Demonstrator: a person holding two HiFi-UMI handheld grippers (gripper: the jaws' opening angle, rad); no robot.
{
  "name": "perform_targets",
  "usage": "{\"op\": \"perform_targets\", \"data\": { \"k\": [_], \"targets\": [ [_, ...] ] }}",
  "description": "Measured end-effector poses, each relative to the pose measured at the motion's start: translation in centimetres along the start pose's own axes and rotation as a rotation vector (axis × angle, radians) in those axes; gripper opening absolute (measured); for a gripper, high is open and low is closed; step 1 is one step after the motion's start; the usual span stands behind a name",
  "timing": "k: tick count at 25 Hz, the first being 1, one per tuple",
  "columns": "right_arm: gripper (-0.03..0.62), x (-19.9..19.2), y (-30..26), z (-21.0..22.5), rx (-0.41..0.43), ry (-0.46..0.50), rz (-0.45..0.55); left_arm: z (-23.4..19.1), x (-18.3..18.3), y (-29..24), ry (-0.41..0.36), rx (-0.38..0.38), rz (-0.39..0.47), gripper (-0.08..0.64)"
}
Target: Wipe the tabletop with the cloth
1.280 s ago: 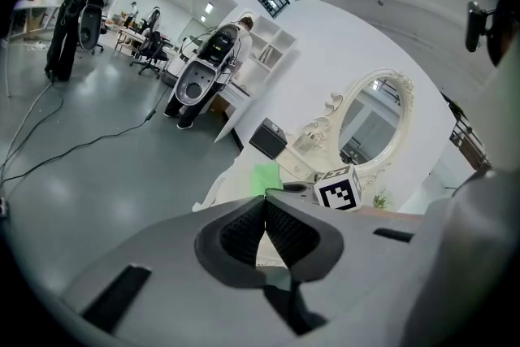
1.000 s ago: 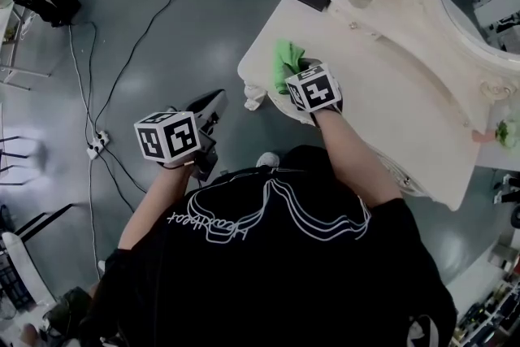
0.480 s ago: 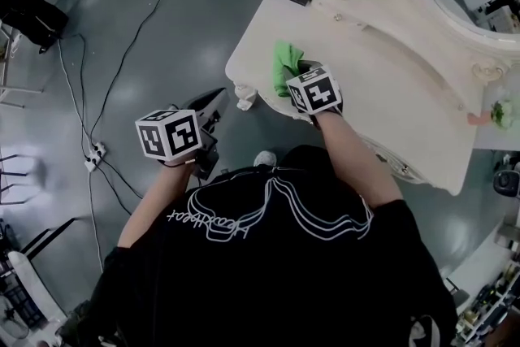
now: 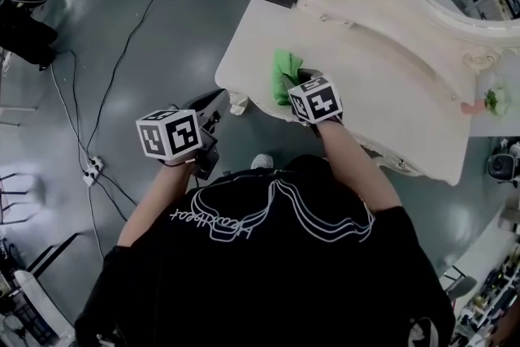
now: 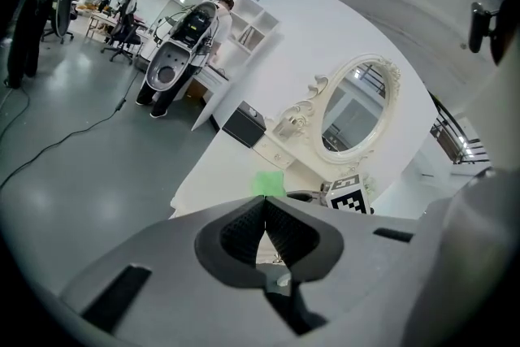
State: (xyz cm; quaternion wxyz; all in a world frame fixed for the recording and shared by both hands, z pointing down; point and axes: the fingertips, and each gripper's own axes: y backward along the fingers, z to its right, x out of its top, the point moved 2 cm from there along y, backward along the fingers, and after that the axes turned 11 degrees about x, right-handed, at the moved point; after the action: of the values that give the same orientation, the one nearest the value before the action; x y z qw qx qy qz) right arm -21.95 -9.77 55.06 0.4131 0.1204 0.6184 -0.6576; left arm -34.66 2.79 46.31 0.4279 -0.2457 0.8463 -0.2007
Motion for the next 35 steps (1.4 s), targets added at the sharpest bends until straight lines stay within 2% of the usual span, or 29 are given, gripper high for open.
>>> {"op": "perform_targets", "data": {
  "k": [23,35],
  "targets": [
    [0.055,-4.4,5.0,2.6,-0.037,-0.117,0.049,6.2,-1.0,-6.5,-0.082,-0.132,-0.124,0.004],
    [0.055,-7.3,8.4,4.9,-0.061,-0.171,0.061,9.7,-1.6,-8.5,-0.115,-0.166,-0.15,0.004]
  ]
}}
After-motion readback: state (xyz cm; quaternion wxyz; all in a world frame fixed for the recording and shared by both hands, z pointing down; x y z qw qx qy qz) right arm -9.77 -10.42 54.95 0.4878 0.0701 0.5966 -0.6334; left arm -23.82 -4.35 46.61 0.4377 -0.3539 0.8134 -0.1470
